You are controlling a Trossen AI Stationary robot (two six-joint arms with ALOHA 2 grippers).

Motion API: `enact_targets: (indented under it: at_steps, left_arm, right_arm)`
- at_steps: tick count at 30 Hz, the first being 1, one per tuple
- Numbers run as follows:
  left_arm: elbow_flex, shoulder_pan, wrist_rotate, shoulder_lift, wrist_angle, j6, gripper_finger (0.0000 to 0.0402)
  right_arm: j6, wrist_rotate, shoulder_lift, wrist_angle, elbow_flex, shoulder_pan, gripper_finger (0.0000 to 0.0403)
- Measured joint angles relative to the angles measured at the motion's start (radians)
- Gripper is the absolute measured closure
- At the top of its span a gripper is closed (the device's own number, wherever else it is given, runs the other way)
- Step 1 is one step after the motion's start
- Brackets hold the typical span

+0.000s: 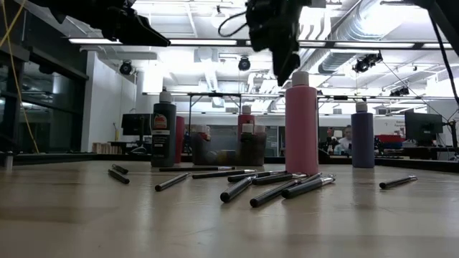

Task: Pick & Place Paint Supplies
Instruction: Put the small dark blue paint bottle into the black bin

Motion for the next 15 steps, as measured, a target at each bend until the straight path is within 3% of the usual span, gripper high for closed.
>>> enact_targets:
  at_steps: [4,9,15]
  left_arm:
    - [0.0,0.0,0.0,0.0,0.0,0.0,0.0249]
    - [0.0,0.0,0.0,0.0,0.0,0.0,0.0249]
    - [0.0,0.0,0.0,0.0,0.0,0.0,0.0249]
  right_arm:
    - [-0.038,-0.001,-0.051,0.003,-0.049,0.034,0.0136]
    - [-0.019,0.014,-0.204,0.059,-0.283,0.087,0.0136]
    - [0.211,0.042,-0.438,0.098,-0.555,0.159,0.0136]
